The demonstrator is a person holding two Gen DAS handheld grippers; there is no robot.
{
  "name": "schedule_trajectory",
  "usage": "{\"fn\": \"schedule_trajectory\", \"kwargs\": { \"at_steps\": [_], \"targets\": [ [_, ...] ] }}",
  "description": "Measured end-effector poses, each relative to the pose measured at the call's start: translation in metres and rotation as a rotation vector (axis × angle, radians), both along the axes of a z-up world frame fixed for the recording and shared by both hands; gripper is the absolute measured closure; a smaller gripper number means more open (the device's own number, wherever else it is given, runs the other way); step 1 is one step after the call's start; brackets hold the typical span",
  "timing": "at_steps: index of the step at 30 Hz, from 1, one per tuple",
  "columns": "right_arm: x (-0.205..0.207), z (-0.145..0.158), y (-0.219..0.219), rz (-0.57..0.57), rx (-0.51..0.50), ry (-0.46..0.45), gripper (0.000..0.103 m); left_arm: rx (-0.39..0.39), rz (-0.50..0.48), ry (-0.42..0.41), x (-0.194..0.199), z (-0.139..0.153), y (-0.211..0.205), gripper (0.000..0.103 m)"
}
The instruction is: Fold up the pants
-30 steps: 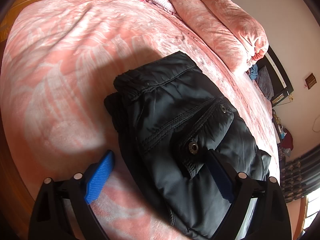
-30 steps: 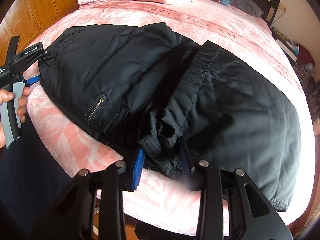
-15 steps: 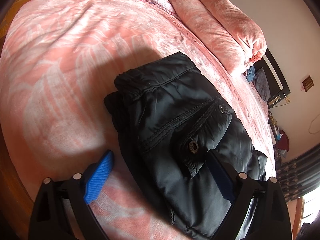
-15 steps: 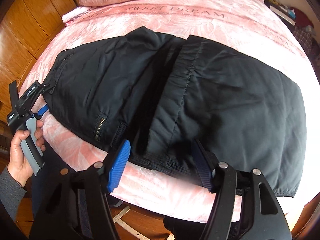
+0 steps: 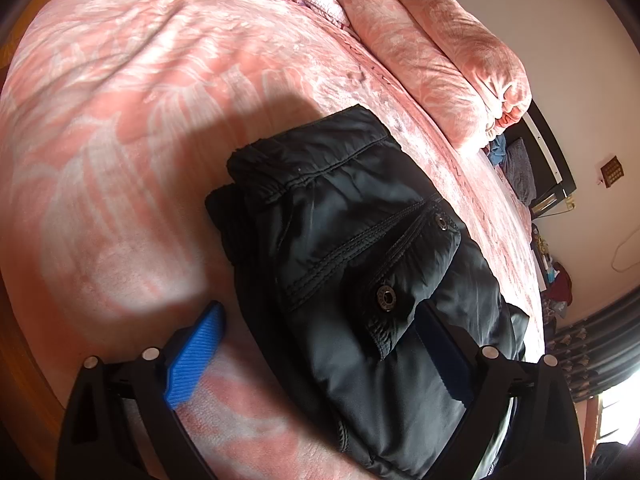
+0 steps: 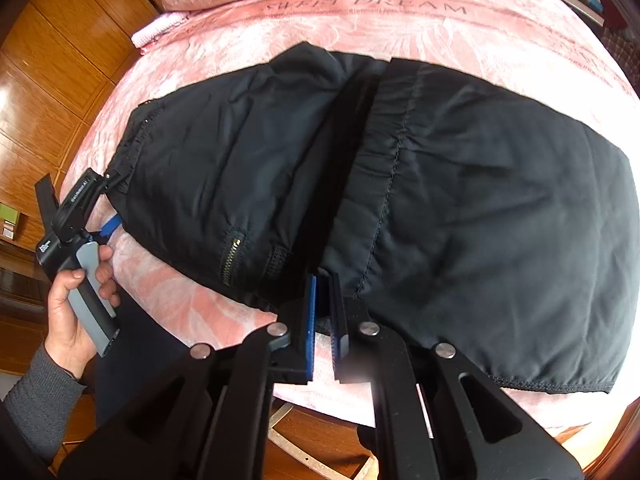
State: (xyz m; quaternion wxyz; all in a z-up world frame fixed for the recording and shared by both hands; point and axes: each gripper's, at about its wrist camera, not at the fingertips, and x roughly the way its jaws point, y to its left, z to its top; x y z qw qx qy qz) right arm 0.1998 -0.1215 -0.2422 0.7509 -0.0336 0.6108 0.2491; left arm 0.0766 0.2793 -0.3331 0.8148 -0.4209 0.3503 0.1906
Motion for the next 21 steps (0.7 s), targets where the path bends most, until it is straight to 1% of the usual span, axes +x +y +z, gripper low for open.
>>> {"fn": "schedule_trajectory", "kwargs": {
  "at_steps": [2, 3, 4, 5, 7, 8, 10, 12, 13, 16, 17, 19, 21],
  "targets": [
    [0.002, 0.001, 0.003, 0.023, -0.005, 0.005, 0.096, -0.001, -0.002, -0.001, -0.001, 0.000, 0.000, 0.006],
    [0.004, 0.004, 0.004, 0.037, 0.009, 0.018, 0.091, -0.004, -0.002, -0.005, -0.001, 0.000, 0.001, 0.006],
    [0.007, 0.010, 0.004, 0.046, 0.033, 0.033, 0.084, -0.008, -0.003, -0.007, -0.002, 0.000, 0.001, 0.006],
    [0.011, 0.018, 0.003, 0.052, 0.062, 0.041, 0.081, -0.012, -0.004, -0.009, -0.002, 0.000, 0.002, 0.006],
    [0.026, 0.038, 0.002, 0.079, 0.093, 0.022, 0.068, -0.018, -0.003, -0.012, -0.002, 0.000, 0.003, 0.006],
    [0.038, 0.048, 0.002, 0.089, 0.089, -0.005, 0.065, -0.018, -0.003, -0.012, -0.002, 0.000, 0.003, 0.006],
    [0.070, 0.060, 0.001, 0.092, 0.064, -0.038, 0.053, -0.019, -0.003, -0.011, -0.002, 0.000, 0.003, 0.006],
    [0.107, 0.063, 0.001, 0.088, 0.039, -0.046, 0.048, -0.020, -0.001, -0.011, -0.002, 0.000, 0.003, 0.006],
    [0.125, 0.060, 0.003, 0.088, 0.015, -0.043, 0.043, -0.022, -0.001, -0.012, -0.002, 0.000, 0.003, 0.006],
    [0.167, 0.044, 0.010, 0.099, -0.023, 0.003, 0.037, -0.025, 0.002, -0.011, -0.001, 0.000, 0.004, 0.006],
    [0.177, 0.037, 0.014, 0.109, -0.043, 0.019, 0.037, -0.025, 0.002, -0.011, -0.001, 0.000, 0.004, 0.006],
    [0.189, 0.028, 0.022, 0.137, -0.074, 0.034, 0.037, -0.030, 0.000, -0.011, -0.001, 0.000, 0.004, 0.005],
    [0.193, 0.028, 0.037, 0.194, -0.078, 0.043, 0.036, -0.046, -0.002, -0.017, -0.001, 0.000, 0.006, 0.005]
  ]
}}
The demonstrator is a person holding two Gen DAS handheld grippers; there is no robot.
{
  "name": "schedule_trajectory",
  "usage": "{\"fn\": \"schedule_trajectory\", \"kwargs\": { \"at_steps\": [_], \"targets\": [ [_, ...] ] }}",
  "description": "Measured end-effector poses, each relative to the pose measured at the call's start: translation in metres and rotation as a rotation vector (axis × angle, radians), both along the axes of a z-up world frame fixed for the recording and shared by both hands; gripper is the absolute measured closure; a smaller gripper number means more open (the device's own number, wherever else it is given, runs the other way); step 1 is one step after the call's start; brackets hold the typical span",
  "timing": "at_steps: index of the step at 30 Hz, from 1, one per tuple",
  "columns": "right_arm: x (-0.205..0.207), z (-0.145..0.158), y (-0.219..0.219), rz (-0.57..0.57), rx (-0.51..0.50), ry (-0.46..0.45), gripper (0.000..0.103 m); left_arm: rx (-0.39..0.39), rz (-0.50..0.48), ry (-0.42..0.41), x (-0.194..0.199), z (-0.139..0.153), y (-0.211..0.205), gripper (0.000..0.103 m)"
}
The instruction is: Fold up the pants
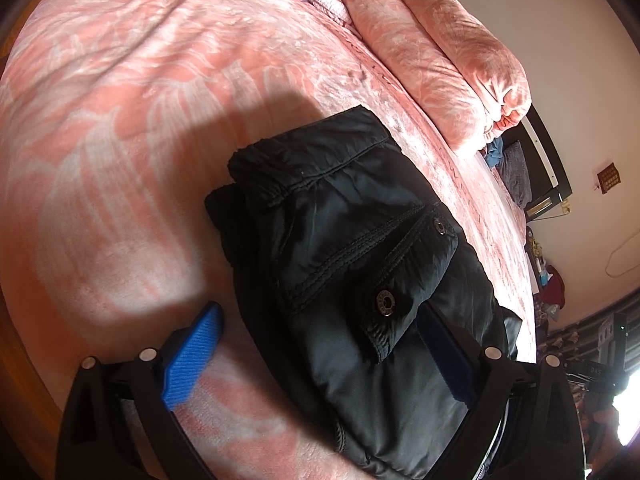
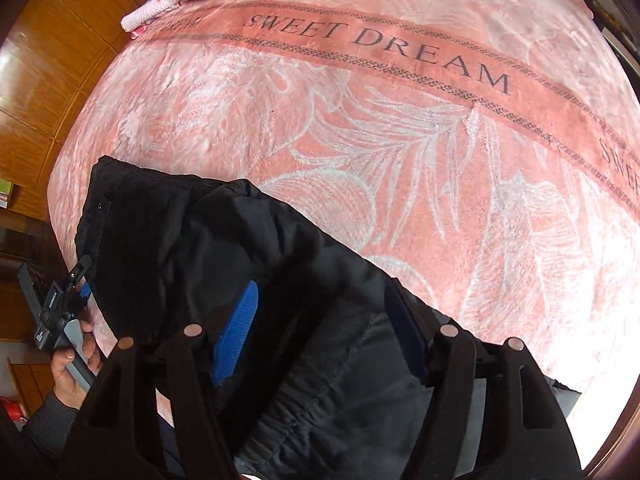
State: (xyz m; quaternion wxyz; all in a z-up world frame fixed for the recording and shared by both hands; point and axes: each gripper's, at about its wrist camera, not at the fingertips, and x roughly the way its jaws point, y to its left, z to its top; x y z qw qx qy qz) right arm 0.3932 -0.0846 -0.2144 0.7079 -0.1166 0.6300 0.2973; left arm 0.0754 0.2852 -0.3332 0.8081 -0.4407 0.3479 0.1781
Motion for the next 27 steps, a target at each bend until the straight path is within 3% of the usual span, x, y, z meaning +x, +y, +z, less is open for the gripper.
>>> {"fn": "schedule_trajectory", "kwargs": {
  "at_steps": [5, 9, 12, 15, 18, 27],
  "targets": [
    [0.006, 0.016, 0.078, 0.274, -0.021, 0.055, 0.018, -0.071, 0.013, -0.028, -0.005, 0.001, 0.007, 0.005],
    [0.009, 0.027, 0.149, 0.442, -0.024, 0.123, 0.017, -0.160, 0.089, -0.079, -0.021, 0.006, 0.019, 0.005],
    [0.003, 0.031, 0.199, 0.566, -0.029, 0.161, 0.014, -0.283, 0.160, -0.113, -0.030, -0.001, 0.036, 0.004],
    [-0.001, 0.023, 0.244, 0.648, -0.053, 0.189, 0.014, -0.390, 0.181, -0.122, -0.025, -0.011, 0.054, 0.004],
    [-0.007, 0.010, 0.282, 0.708, -0.076, 0.212, 0.014, -0.450, 0.186, -0.108, -0.016, -0.018, 0.063, 0.004],
    [-0.018, -0.028, 0.354, 0.789, -0.081, 0.296, 0.013, -0.386, 0.089, 0.006, 0.012, -0.016, 0.055, 0.004]
  ]
}}
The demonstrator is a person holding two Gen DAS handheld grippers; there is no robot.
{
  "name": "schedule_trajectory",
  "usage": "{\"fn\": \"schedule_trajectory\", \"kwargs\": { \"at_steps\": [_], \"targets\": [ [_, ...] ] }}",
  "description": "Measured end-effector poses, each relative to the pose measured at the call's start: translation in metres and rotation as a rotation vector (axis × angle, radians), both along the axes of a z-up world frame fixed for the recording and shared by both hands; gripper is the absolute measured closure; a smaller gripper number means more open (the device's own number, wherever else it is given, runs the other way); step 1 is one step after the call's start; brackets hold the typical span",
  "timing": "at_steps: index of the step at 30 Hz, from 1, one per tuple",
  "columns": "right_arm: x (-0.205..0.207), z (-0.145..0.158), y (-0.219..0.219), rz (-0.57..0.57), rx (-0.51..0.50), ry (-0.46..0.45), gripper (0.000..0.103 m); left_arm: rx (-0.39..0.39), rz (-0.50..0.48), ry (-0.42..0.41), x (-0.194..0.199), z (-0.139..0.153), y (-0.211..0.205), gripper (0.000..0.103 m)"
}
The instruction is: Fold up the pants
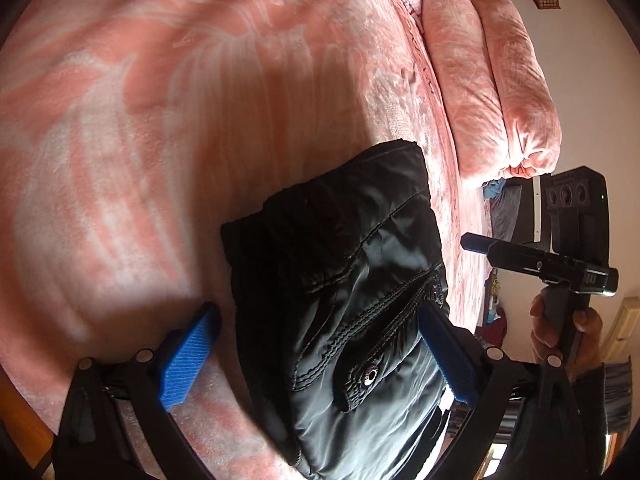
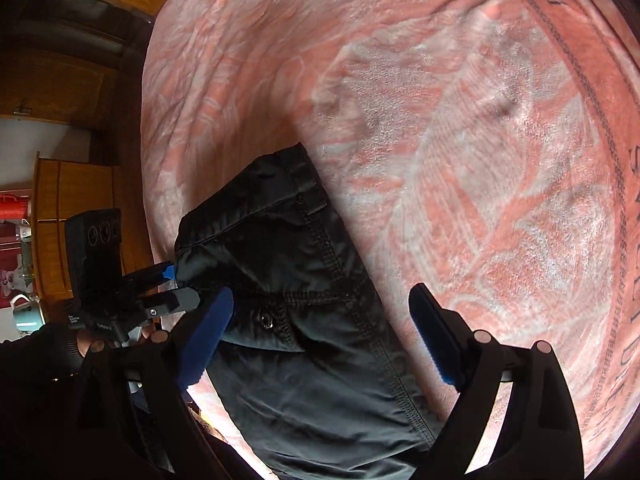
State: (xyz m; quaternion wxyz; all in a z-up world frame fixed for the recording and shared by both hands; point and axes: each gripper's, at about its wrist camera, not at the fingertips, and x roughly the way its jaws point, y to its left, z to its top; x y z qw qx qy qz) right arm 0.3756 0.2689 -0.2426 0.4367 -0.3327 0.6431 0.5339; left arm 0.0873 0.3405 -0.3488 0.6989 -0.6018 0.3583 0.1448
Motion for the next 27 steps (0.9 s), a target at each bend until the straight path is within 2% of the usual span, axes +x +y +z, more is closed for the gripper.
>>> {"fn": "schedule_trajectory", "kwargs": {
  "at_steps": [10, 20, 27],
  "targets": [
    [-0.008, -0.038, 0.048, 0.082, -0.054, 0.105, 0.013, 0.019, 0.013, 0.021, 0.004, -0.001, -0.001, 0.004],
    [-0.029, -0.069, 0.083, 0.218, -0.152, 0.132, 0.011, -0.039, -0.004, 0.029, 0.009, -0.005, 0.009, 0.004],
    [-0.043, -0.074, 0.100, 0.259, -0.173, 0.146, 0.010, -0.056, 0.007, 0.022, 0.010, -0.005, 0.011, 0.004]
  ]
}}
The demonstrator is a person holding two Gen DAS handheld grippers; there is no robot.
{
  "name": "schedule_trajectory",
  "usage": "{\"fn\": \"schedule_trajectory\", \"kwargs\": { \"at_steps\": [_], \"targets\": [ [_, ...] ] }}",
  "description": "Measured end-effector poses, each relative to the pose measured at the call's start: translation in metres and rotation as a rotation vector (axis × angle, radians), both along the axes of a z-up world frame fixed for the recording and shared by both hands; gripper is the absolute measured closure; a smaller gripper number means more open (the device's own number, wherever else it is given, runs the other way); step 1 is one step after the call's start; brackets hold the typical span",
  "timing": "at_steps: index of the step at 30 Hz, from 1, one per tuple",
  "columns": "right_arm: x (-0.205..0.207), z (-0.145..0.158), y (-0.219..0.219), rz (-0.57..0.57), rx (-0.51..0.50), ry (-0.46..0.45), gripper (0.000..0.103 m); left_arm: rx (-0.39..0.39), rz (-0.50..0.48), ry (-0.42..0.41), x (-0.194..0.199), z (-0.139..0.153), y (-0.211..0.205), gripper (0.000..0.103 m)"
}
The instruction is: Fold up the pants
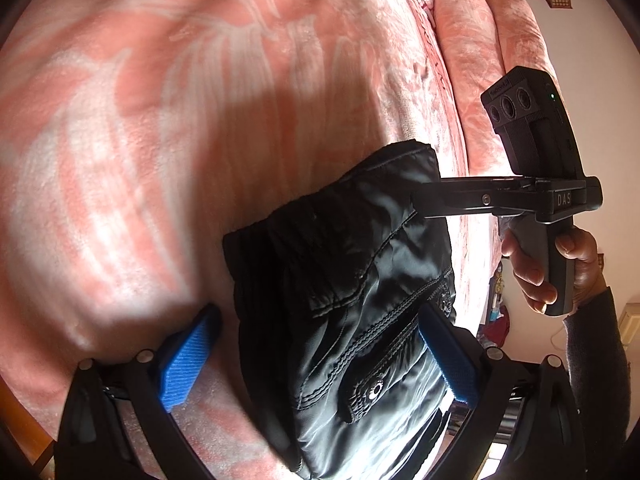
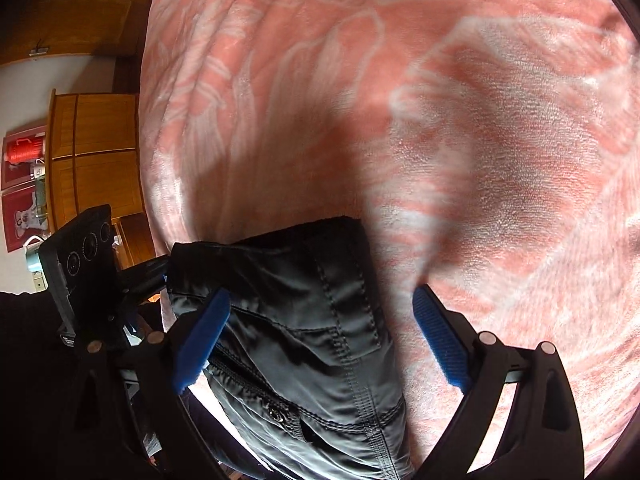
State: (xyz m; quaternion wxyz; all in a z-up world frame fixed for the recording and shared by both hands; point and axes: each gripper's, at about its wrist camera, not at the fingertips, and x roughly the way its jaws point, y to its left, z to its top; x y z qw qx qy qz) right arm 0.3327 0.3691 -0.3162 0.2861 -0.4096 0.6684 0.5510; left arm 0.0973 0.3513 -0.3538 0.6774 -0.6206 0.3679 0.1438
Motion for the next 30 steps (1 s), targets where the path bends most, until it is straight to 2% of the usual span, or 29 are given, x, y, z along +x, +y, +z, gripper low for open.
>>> {"fn": "schedule_trajectory", "kwargs": {
  "at_steps": [2, 9, 11, 13, 14, 15, 17, 18, 19, 22, 30],
  "targets": [
    [-0.005, 0.000, 0.005, 0.012, 0.000, 0.001, 0.010, -0.016, 0.010, -0.006, -0.001, -0.001, 0.002, 0.004],
    [-0.025, -0.009, 0.019, 0.041, -0.030, 0.007, 0.007, 0.000, -0.009, -0.002, 0.004, -0.001, 0.002, 0.005],
    [-0.031, -0.012, 0.021, 0.051, -0.034, 0.034, 0.008, 0.009, -0.017, 0.026, 0.003, 0.000, 0.002, 0.015],
    [-0.036, -0.014, 0.020, 0.062, -0.041, 0.056, 0.010, 0.014, -0.014, 0.049, -0.001, 0.000, 0.004, 0.035],
    [-0.039, -0.017, 0.021, 0.065, -0.043, 0.054, 0.010, 0.005, -0.011, 0.044, -0.003, -0.001, 0.005, 0.037],
    [-0.041, -0.019, 0.022, 0.065, -0.044, 0.054, 0.013, -0.004, -0.009, 0.041, -0.005, -0.003, 0.006, 0.042],
    [-0.040, -0.018, 0.025, 0.065, -0.036, 0.050, 0.028, -0.013, -0.009, 0.031, -0.009, -0.004, 0.008, 0.052],
    [-0.039, -0.017, 0.025, 0.059, -0.030, 0.052, 0.044, -0.015, -0.014, 0.023, -0.009, -0.004, 0.008, 0.059],
    [-0.039, -0.015, 0.025, 0.057, -0.024, 0.052, 0.054, -0.018, -0.017, 0.017, -0.010, -0.003, 0.008, 0.063],
    [-0.038, -0.008, 0.022, 0.052, -0.002, 0.043, 0.068, -0.022, -0.019, -0.007, -0.014, -0.002, 0.008, 0.067],
    [-0.042, 0.028, 0.011, 0.063, 0.059, -0.015, 0.073, 0.037, -0.046, -0.036, -0.012, 0.023, 0.004, 0.071]
  ]
}}
